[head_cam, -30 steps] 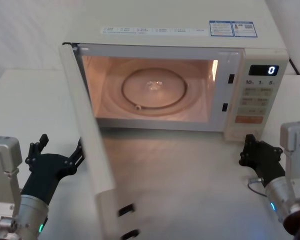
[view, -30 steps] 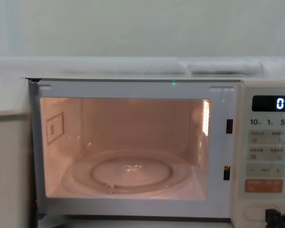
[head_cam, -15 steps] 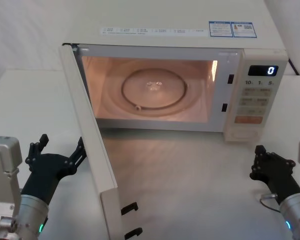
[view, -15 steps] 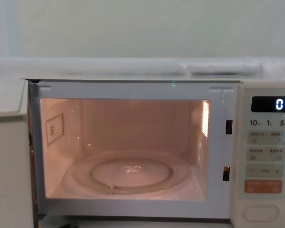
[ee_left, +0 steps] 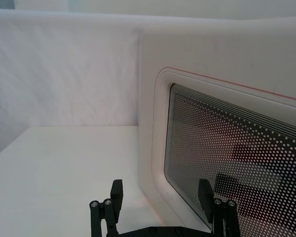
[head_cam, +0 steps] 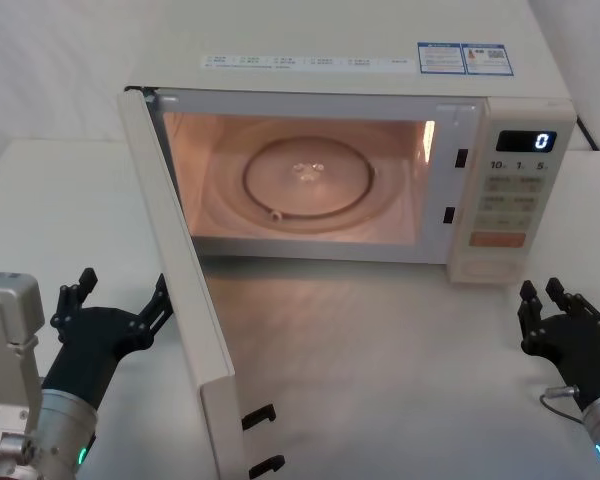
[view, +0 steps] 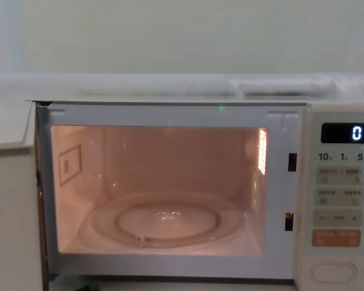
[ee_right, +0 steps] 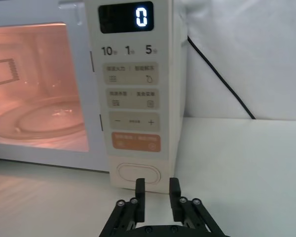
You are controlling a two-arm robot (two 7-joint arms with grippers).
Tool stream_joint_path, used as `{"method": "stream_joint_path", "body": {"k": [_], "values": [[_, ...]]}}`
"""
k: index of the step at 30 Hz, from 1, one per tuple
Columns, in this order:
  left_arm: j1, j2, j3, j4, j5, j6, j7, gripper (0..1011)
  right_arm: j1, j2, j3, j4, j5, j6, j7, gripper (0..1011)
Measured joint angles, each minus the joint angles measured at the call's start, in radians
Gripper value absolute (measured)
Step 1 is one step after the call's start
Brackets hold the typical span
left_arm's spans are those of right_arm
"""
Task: Press the button to open the microwave door with one hand; close the microwave door with the other hand.
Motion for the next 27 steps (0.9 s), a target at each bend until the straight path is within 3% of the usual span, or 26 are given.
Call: {"method": "stream_joint_path", "body": {"k": [21, 27], "values": [[0.000, 0.000, 0.000, 0.000, 0.000, 0.000, 0.000, 1001, 0.001, -0.001, 0.000, 0.001, 0.001, -0.001, 0.001, 952], [0.000, 0.000, 0.000, 0.000, 0.000, 0.000, 0.000, 1001, 0.002, -0.002, 0.000, 0.001, 0.001, 0.000, 0.000, 1002]]}}
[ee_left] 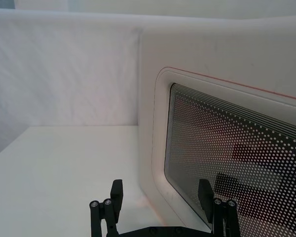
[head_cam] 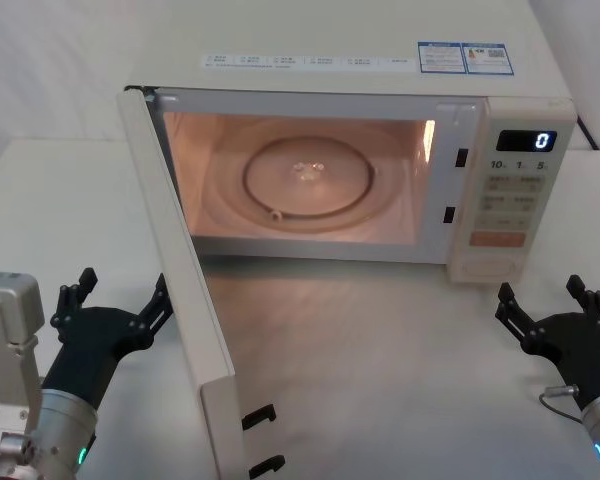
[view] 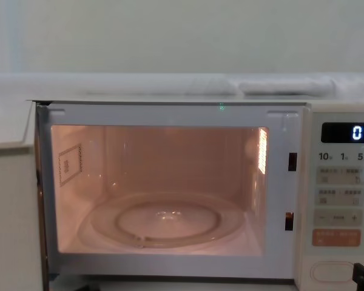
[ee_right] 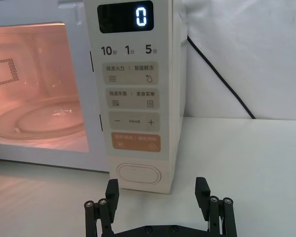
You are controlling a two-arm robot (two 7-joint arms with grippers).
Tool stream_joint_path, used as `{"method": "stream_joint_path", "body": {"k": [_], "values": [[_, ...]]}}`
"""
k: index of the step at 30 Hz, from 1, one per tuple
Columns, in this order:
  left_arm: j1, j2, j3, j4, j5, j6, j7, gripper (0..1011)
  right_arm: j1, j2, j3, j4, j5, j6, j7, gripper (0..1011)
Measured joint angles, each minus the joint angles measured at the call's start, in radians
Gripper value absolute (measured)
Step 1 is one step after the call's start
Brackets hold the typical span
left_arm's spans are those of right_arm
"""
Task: Press the button to open the microwave door with one hand; close the microwave door with the other hand.
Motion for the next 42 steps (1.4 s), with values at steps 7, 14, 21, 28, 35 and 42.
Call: {"method": "stream_joint_path", "body": {"k": [7, 14, 21, 28, 35, 42], "values": [[0.000, 0.000, 0.000, 0.000, 0.000, 0.000, 0.000, 1001, 0.000, -0.001, 0.000, 0.000, 0.000, 0.001, -0.001, 1002], [0.000, 0.000, 0.000, 0.000, 0.000, 0.000, 0.000, 1001, 0.000, -0.001, 0.000, 0.000, 0.000, 0.001, -0.002, 1002], [0.000, 0.000, 0.000, 0.000, 0.000, 0.000, 0.000, 1001, 0.000, -0.001, 0.000, 0.000, 0.000, 0.001, -0.002, 1002], [0.000, 0.000, 0.000, 0.000, 0.000, 0.000, 0.000, 1001, 0.000, -0.001, 0.000, 0.000, 0.000, 0.001, -0.002, 1002], [0.000, 0.000, 0.000, 0.000, 0.000, 0.000, 0.000, 1001, 0.000, -0.001, 0.000, 0.000, 0.000, 0.001, -0.002, 1002], [0.000, 0.000, 0.000, 0.000, 0.000, 0.000, 0.000, 1001, 0.000, -0.001, 0.000, 0.000, 0.000, 0.001, -0.002, 1002]]}}
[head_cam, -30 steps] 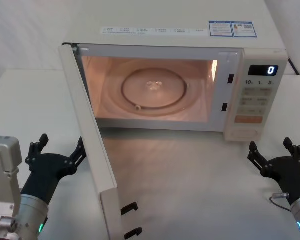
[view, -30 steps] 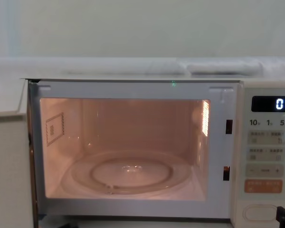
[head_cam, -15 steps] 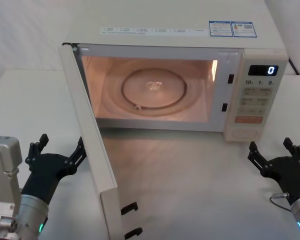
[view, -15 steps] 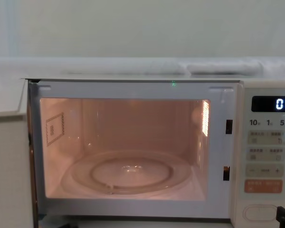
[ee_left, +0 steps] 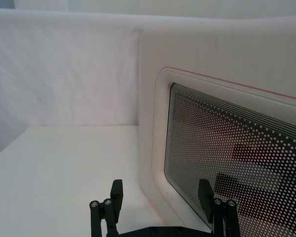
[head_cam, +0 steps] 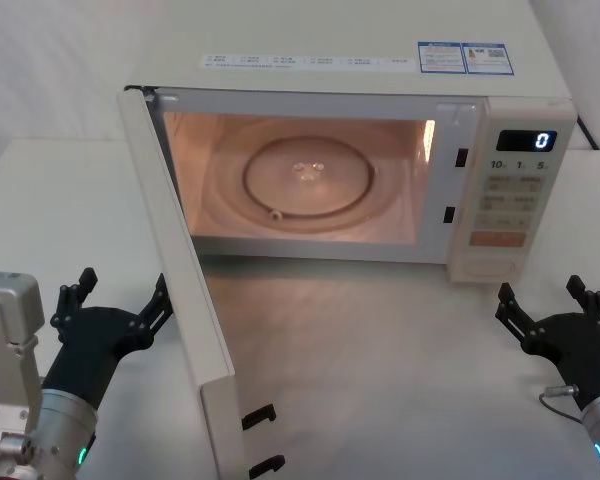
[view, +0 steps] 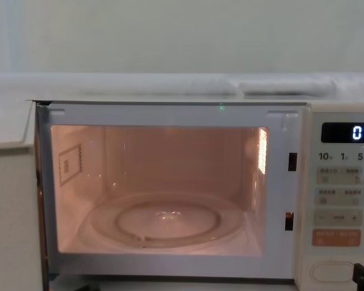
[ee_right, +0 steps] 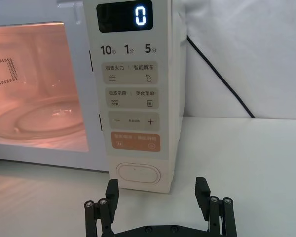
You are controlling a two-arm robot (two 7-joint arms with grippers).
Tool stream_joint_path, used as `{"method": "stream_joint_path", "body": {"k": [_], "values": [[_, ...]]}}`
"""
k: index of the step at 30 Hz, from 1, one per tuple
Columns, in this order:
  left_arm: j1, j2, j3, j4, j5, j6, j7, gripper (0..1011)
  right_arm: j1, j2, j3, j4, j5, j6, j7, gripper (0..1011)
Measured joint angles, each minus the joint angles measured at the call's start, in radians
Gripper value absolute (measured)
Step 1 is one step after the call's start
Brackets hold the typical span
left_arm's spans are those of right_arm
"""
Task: Press the button to open the microwave door with one hand; close the microwave door with the other hand.
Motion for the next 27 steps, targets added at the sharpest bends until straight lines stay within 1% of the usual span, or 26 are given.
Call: {"method": "stream_joint_path", "body": {"k": [27], "values": [[0.000, 0.000, 0.000, 0.000, 0.000, 0.000, 0.000, 1001, 0.000, 0.000, 0.000, 0.000, 0.000, 0.000, 0.000, 1002]]}}
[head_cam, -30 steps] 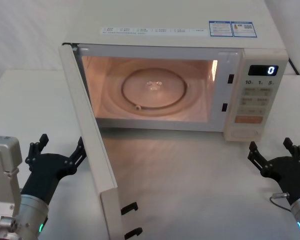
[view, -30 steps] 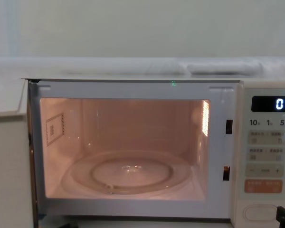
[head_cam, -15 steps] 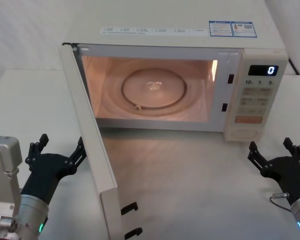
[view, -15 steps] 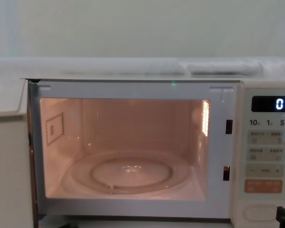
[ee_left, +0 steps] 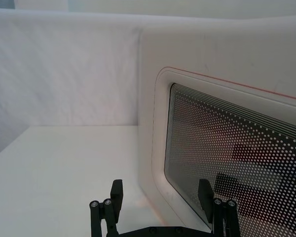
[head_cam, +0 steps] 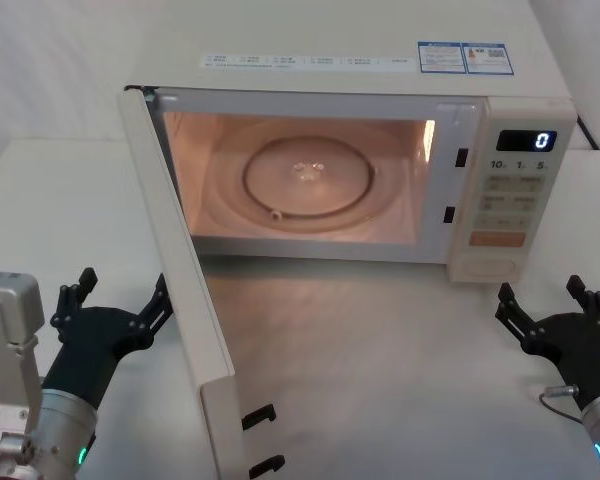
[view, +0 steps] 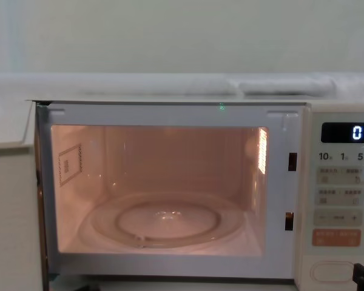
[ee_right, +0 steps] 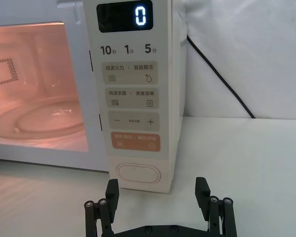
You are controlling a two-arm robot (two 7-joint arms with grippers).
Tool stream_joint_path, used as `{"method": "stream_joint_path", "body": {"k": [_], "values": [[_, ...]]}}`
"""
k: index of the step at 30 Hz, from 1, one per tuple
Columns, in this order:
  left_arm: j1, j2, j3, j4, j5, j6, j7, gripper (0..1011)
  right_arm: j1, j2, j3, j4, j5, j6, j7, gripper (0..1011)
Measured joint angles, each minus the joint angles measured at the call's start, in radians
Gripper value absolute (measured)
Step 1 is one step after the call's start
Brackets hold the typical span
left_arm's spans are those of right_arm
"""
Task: Press the button to open the microwave door with one hand; close the microwave door with the other hand.
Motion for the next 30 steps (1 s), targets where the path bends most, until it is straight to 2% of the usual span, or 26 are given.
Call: {"method": "stream_joint_path", "body": {"k": [30], "values": [[0.000, 0.000, 0.000, 0.000, 0.000, 0.000, 0.000, 1001, 0.000, 0.000, 0.000, 0.000, 0.000, 0.000, 0.000, 1002]]}}
